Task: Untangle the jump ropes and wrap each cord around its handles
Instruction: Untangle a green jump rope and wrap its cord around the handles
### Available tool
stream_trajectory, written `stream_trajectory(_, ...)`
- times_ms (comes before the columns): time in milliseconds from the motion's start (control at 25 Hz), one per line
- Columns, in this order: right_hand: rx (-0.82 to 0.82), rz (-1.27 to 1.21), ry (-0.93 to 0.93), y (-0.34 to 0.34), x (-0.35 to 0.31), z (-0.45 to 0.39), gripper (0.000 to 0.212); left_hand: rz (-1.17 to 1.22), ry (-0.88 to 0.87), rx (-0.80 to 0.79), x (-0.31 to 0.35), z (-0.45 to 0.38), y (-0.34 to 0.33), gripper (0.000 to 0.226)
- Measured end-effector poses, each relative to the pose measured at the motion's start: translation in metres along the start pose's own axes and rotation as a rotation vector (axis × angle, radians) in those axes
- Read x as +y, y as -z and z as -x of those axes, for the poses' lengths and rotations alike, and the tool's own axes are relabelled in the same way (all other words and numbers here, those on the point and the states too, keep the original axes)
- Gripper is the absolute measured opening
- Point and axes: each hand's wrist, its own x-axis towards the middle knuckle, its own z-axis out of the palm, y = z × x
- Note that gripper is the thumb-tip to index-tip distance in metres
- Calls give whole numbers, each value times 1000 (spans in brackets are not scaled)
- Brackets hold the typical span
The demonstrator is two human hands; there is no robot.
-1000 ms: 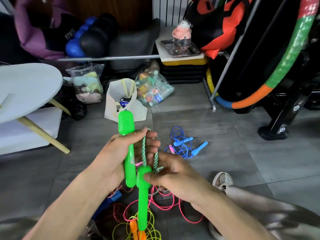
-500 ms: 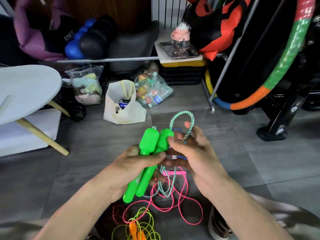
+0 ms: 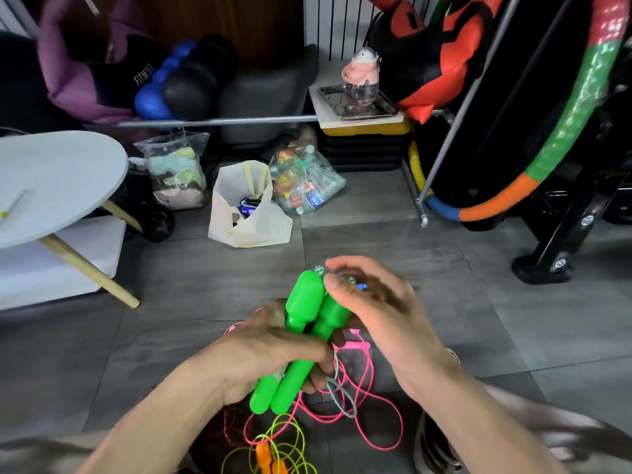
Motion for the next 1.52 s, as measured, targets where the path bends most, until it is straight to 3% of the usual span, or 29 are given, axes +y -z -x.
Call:
stream_trajectory(120, -173, 22, 75, 3, -2, 2, 48, -8, -8, -78, 4, 5, -1, 24)
stream_trajectory(200, -233, 58, 109, 2, 0, 2, 44, -5, -3, -118, 2, 6, -1, 24)
stream_trajectory(280, -202, 69, 145, 0, -2, -1, 34, 22, -43, -137, 1, 7, -1, 15)
stream_trajectory(400, -157, 26, 194, 11, -10, -9, 31, 75, -144, -108, 0, 5, 4, 28)
stream_trajectory(560, -67, -137, 189, 21, -13, -15, 31, 182, -147, -96, -2, 3, 8, 24)
stream_trajectory(680, -132, -193, 161, 18, -14, -13, 33, 159, -150, -133, -9, 4, 7, 20)
stream_trajectory(880, -220, -180, 109, 13, -15, -11, 33, 89, -127, -145, -14, 3, 10, 35)
stream_trajectory(1160, -243, -135, 123, 12, -12, -13, 29, 43, -150, -167, -16, 3, 8, 13)
stream_trajectory(1360, -247, -129, 140, 14, -14, -15, 28, -30, -258, -75, -18, 2, 6, 40)
stream_trajectory(1520, -144, -68, 139, 6, -9, -14, 22, -183, -410, 86, -24, 2, 1, 29)
